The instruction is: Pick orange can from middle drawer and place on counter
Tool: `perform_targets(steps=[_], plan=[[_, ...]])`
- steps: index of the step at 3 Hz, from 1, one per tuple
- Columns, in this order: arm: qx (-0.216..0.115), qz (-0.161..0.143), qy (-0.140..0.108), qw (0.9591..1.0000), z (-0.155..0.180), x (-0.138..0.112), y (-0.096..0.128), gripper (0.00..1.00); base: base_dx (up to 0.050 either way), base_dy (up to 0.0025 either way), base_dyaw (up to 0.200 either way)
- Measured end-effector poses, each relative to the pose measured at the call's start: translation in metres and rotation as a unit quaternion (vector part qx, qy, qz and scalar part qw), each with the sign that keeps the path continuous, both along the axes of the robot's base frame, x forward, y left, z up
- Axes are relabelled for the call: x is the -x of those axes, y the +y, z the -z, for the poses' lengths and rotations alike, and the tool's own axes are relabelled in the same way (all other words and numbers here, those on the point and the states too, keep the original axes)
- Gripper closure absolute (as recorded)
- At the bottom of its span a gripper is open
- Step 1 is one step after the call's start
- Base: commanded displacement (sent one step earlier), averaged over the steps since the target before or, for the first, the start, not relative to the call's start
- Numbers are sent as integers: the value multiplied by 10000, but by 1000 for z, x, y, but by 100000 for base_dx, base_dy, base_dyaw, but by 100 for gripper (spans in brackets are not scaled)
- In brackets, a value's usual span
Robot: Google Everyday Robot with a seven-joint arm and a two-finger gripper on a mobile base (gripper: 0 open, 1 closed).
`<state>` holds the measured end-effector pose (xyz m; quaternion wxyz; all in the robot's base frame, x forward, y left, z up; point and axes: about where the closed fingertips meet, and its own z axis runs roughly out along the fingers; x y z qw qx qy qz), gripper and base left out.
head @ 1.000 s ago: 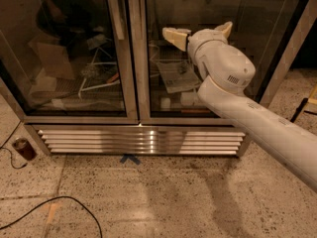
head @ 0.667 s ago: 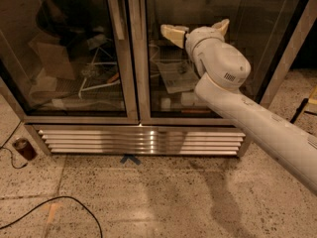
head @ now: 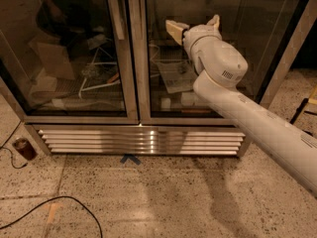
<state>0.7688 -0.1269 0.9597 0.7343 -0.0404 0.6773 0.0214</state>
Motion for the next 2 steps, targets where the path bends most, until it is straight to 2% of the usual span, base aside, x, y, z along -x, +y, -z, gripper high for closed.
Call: perform_targets(steps=[2], plan=[[0,0,0,10000,0,0,0,68,0,0,0]])
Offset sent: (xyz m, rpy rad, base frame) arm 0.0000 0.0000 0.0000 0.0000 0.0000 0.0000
